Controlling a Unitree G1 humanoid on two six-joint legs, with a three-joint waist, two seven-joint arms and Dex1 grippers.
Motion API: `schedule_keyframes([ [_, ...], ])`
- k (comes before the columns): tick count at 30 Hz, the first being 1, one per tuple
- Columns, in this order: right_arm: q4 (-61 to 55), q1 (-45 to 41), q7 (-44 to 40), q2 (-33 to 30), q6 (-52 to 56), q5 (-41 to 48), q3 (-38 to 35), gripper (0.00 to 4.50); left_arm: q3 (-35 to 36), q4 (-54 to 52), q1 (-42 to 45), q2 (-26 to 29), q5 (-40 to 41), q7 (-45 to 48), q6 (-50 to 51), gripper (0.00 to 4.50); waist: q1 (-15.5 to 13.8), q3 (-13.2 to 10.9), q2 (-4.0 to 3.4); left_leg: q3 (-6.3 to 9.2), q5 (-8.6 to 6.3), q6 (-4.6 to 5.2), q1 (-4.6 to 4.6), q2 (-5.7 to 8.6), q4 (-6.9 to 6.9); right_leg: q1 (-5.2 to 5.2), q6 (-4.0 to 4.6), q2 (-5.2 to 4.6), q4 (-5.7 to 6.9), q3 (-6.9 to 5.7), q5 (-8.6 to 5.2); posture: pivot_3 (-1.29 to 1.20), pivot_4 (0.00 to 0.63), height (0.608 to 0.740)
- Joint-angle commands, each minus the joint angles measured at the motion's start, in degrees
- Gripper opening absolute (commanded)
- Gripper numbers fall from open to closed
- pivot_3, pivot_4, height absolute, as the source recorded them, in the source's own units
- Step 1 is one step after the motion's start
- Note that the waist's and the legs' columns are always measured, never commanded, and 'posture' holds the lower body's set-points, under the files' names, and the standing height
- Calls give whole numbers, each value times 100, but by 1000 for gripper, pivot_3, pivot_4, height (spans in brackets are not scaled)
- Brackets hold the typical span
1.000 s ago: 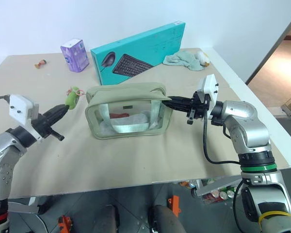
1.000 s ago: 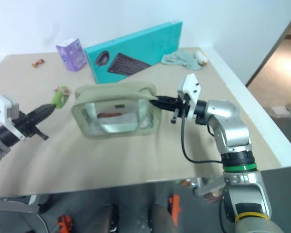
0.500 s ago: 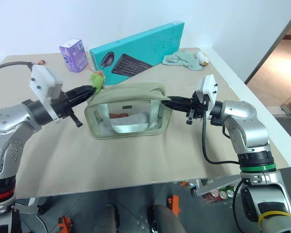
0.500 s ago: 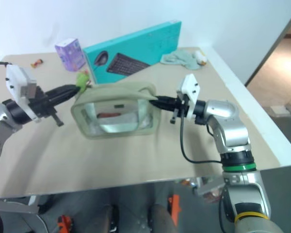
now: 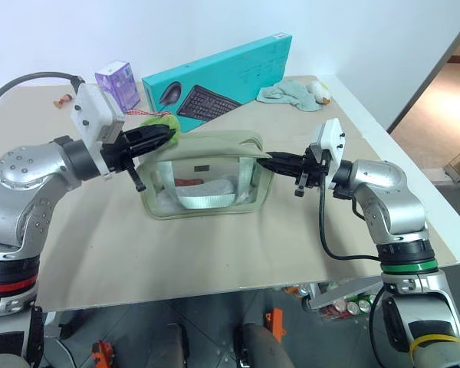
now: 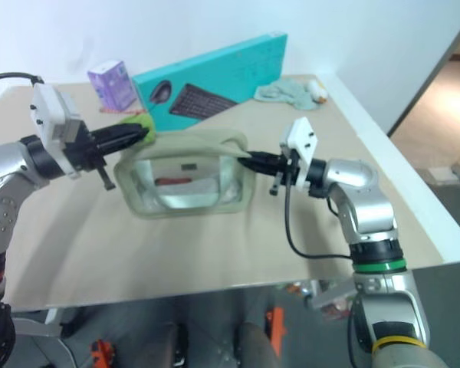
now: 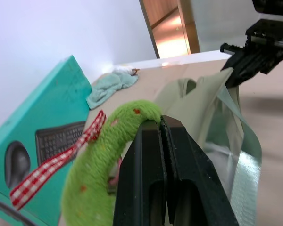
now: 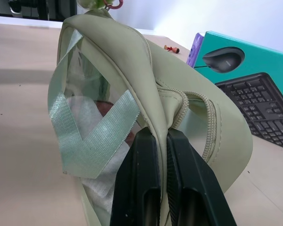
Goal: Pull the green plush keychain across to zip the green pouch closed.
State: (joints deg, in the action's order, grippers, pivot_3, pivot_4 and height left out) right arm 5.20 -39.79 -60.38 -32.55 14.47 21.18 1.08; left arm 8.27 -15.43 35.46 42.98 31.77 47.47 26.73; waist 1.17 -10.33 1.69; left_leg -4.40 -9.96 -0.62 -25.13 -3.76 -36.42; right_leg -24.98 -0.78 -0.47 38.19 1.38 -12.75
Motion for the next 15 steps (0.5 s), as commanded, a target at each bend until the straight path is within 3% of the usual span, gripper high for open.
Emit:
schedule_keyframes([
  [1, -264, -30, 31, -69, -47, 72, -165, 0, 345, -65, 397, -170, 348, -287, 148, 30, 0, 0, 0, 0, 0, 0, -1, 0, -1, 0, -1, 0, 0, 0, 1, 0, 150, 740],
  [8, -194, -82, 15, -62, -68, 64, -135, 0, 450, -280, 506, -215, 756, -433, 546, 30, 1, -1, 1, 0, 0, 0, -2, 0, -5, 0, -6, 1, 0, 4, 3, 0, 150, 740],
  [15, -118, -143, -8, -34, -101, 44, -105, 0, 140, -446, 418, -286, 650, -373, 539, 30, 1, -1, 2, -1, 1, 0, -2, 1, -6, 1, -8, 1, 0, 6, 5, 0, 150, 740],
])
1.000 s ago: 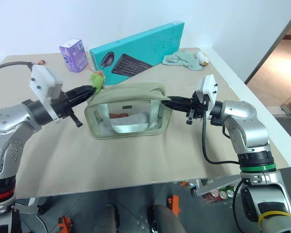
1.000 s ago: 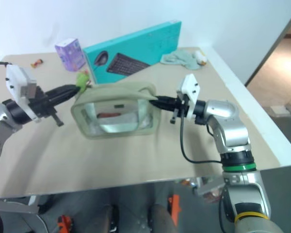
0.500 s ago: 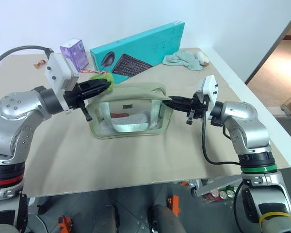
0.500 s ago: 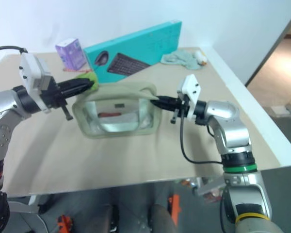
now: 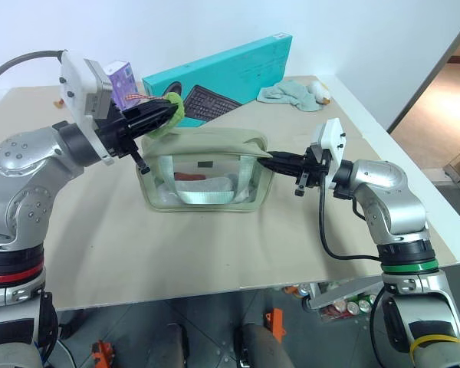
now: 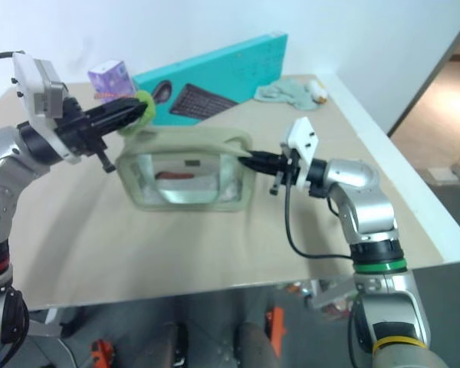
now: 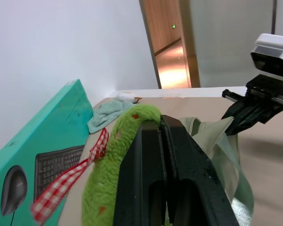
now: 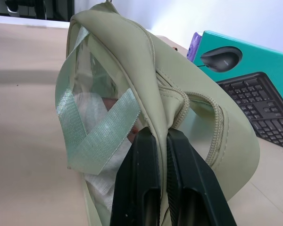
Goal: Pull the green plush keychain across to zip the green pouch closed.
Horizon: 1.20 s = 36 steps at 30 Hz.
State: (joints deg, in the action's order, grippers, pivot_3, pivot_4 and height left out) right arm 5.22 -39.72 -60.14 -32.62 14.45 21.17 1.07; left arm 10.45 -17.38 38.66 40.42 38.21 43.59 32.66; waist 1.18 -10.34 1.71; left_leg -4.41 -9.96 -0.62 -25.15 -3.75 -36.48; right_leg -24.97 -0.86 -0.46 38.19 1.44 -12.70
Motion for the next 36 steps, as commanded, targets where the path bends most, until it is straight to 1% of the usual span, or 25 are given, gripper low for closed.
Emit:
schedule_keyframes([
  [1, -115, -156, -35, -21, -101, 44, -100, 0, -119, -262, 100, -79, 15, 1, -48, 30, 0, 0, 0, 0, 0, 0, 0, 0, 0, 0, 0, 0, 0, 0, 0, 0, 150, 740],
  [6, -100, -175, -42, -7, -112, 41, -99, 0, -317, -322, 260, -356, 57, -115, 8, 30, -1, 0, 0, 0, 0, 0, 0, 0, -2, 1, -2, 0, 0, 1, 2, 0, 150, 740],
  [8, -135, -153, -36, -11, -105, 46, -108, 0, -567, -268, 262, -385, -231, -66, -150, 30, 0, 0, 0, 0, 0, 0, 0, 0, -2, 0, -2, 1, 0, 1, 2, 0, 150, 740],
  [10, -166, -136, -29, -20, -89, 55, -120, 0, -662, -210, 347, -440, -346, -67, -226, 30, -1, 0, 0, 0, 0, 0, 0, 0, -2, 0, -2, 1, 0, 1, 2, 0, 150, 740],
  [12, -176, -123, -25, -30, -83, 58, -132, 0, -590, -158, 509, -572, -185, -148, -94, 30, -1, 0, 0, 0, 0, 0, 0, 0, -2, 0, -2, 2, 0, 1, 2, 0, 150, 740],
  [15, -170, -116, -13, -34, -87, 54, -139, 0, -807, -72, 556, -536, -451, 85, -243, 30, 2, 0, 0, 0, 0, 0, -1, 2, -5, 0, -4, 2, 0, 3, 3, 0, 150, 740],
  [20, -175, -110, 11, -29, -94, 53, -132, 0, -978, 56, 590, -633, -632, 199, -299, 30, 1, 0, 0, 0, 0, 0, -1, 2, -4, 0, -4, 3, 0, 4, 3, 0, 150, 740],
  [27, -225, -59, 34, -45, -80, 64, -151, 0, -965, 261, 490, -415, -912, 310, -259, 30, 0, 0, 1, 0, 1, 0, -1, 2, -5, 0, -4, 3, 0, 5, 4, 0, 150, 740],
  [31, -220, -60, 34, -37, -78, 58, -137, 0, -940, 217, 381, -288, -833, 545, -172, 1174, 0, 0, 0, 0, 1, 0, -1, 2, -5, 0, -5, 2, 0, 5, 3, 0, 150, 740],
  [34, -203, -78, 26, -31, -82, 54, -128, 0, -919, 113, 310, -134, -808, 698, -140, 2237, 0, 0, 0, 0, 1, 0, -1, 2, -5, 0, -5, 2, 0, 5, 4, 0, 150, 740],
  [35, -197, -81, 21, -31, -85, 54, -128, 0, -866, 63, 285, -62, -773, 740, -99, 2503, 1, 0, 0, 0, 1, 0, -1, 2, -5, 0, -4, 3, 1, 5, 4, 0, 150, 740],
  [36, -194, -82, 18, -32, -90, 52, -127, 0, -814, 16, 258, 19, -740, 772, -37, 2923, 2, 0, 0, 0, 1, 0, -1, 1, -5, 0, -4, 2, 1, 5, 4, 0, 150, 740],
])
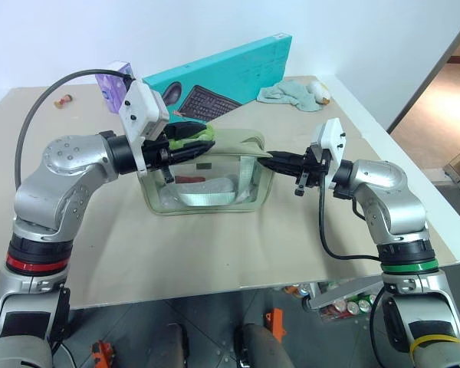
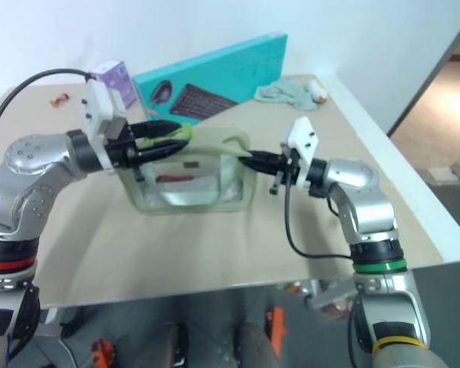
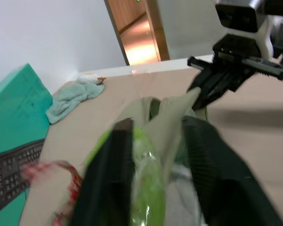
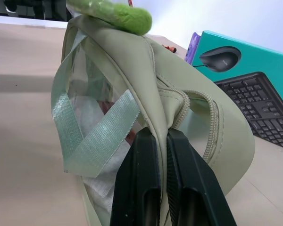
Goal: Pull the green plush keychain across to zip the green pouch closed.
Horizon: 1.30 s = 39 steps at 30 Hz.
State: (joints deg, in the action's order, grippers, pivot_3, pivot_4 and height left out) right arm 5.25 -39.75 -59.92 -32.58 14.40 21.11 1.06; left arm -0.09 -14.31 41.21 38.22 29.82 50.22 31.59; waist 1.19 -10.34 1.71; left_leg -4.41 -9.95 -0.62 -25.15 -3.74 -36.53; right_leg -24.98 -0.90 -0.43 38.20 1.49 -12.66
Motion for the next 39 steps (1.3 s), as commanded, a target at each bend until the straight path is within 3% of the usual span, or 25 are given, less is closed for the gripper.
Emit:
schedule_keyframes([
  [1, -195, -79, -7, -36, -88, 56, -125, 0, 275, -328, -24, 323, 128, 135, 137, 3203, 1, 0, 0, 0, 0, 0, 0, 0, 0, 0, 0, 0, 0, 0, 0, 0, 150, 740],
  [4, -190, -80, -11, -39, -93, 51, -125, 0, 534, -565, -271, 750, 299, 301, 351, 4250, 8, 0, 0, 0, 0, 0, 0, 0, 0, -1, 0, 0, 0, 1, 0, 0, 150, 740],
  [10, -156, -92, -31, -56, -105, 51, -142, 0, 1620, -957, -740, 1158, 1088, -3, 1054, 4250, 6, 0, 0, 1, 0, 0, 0, -3, 0, -1, 0, 0, 1, -1, -1, 0, 150, 740],
  [16, -126, -94, -48, -50, -131, 47, -141, 0, 2361, -1149, -2068, 1013, 701, -571, 732, 4250, 8, 0, 0, -4, 0, 0, 6, -4, 1, -1, 1, -2, 2, 2, 0, 0, 150, 740],
  [22, -85, -116, -72, -33, -157, 37, -119, 0, 2273, -1059, -2801, 455, 390, -963, 229, 4250, 0, 1, 5, -8, 0, 0, 5, -4, -2, -1, 6, -5, 3, 2, 4, 0, 150, 740],
  [35, -133, -109, -64, -74, -111, 32, -146, 0, 1575, -471, -2408, -51, 172, -987, -236, 4250, -2, 2, 6, -8, 2, 2, 5, -5, -1, -2, 7, -1, 2, 3, 9, 0, 150, 740],
  [39, -154, -100, -37, -91, -97, 23, -157, 0, 1414, -212, -2229, -183, 99, -912, -464, 3057, -1, 2, 6, -8, 2, 2, 5, -4, -1, -2, 7, 0, 2, 3, 9, 0, 150, 740],
])
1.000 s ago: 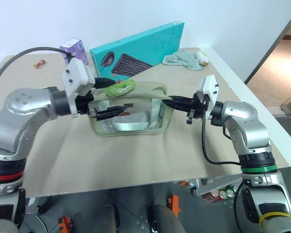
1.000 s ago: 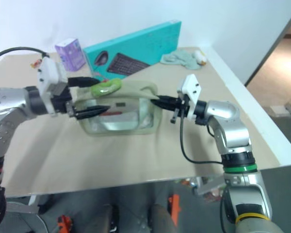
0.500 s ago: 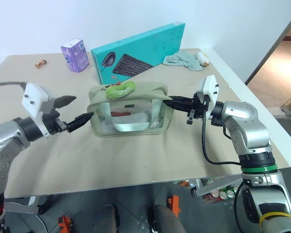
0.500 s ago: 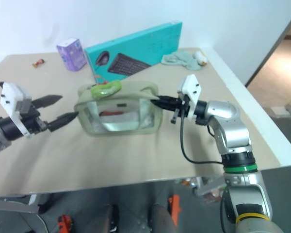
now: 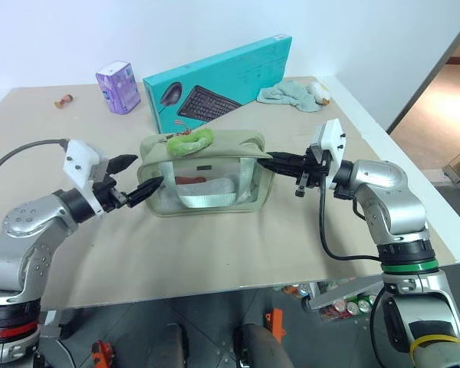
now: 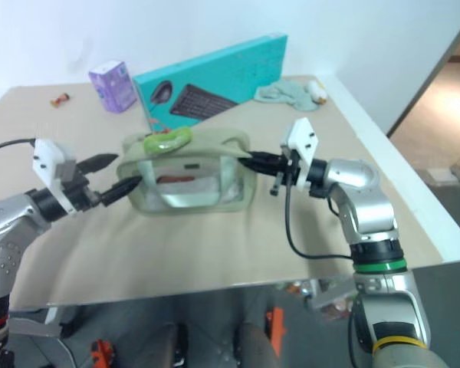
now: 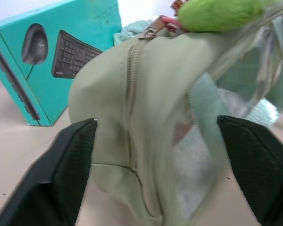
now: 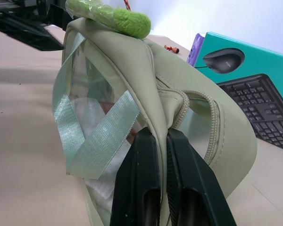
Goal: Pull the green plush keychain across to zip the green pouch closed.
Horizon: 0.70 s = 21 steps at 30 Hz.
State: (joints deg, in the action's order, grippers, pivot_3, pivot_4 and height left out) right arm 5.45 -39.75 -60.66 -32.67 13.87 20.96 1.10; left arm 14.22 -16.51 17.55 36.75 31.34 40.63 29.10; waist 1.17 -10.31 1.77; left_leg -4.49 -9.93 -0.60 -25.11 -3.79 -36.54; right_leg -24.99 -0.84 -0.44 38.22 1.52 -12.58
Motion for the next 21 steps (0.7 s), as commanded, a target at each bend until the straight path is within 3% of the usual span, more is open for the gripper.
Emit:
schedule_keyframes([
  [1, -176, -97, 41, -85, -48, 37, -163, 0, -47, 27, 144, -45, -64, 43, -245, 2735, 0, 0, 0, 0, 0, 0, 0, 0, 0, 0, 0, 0, 0, 0, 0, 0, 150, 740],
  [8, -205, -73, 46, -103, -49, 31, -152, 0, -152, -59, 188, -111, 25, 31, -247, 327, 0, 0, 0, 0, 0, 0, 0, 0, 0, 0, -1, 0, 0, 1, 0, 0, 150, 740],
  [10, -211, -69, 17, -120, -11, 49, -131, 0, -161, -96, 180, -112, 34, 25, -235, 30, 0, 0, 0, -1, 0, 0, -1, 1, 0, 0, -1, -2, 0, 1, 0, 0, 150, 740],
  [15, -400, -32, -212, -266, 391, 221, -75, 1845, -205, -244, 119, -126, 65, -12, -194, 0, 0, 0, 0, 0, 0, 0, -1, 0, 0, 0, -1, -1, 0, 0, 0, 0, 150, 740],
  [19, -292, -151, -272, -525, -208, -184, -88, 3171, -281, -294, 98, -156, 37, -61, -170, 0, 0, 0, 0, -1, 0, 0, -1, 1, -1, 0, -2, -2, -1, 1, 0, 0, 150, 740],
  [21, -364, -321, -332, -648, -201, -189, -108, 4175, -318, -311, 100, -169, 30, -71, -154, 0, 0, 0, 0, -1, 0, 0, -1, 1, -1, 0, -2, -2, -1, 1, 0, 0, 150, 740],
])
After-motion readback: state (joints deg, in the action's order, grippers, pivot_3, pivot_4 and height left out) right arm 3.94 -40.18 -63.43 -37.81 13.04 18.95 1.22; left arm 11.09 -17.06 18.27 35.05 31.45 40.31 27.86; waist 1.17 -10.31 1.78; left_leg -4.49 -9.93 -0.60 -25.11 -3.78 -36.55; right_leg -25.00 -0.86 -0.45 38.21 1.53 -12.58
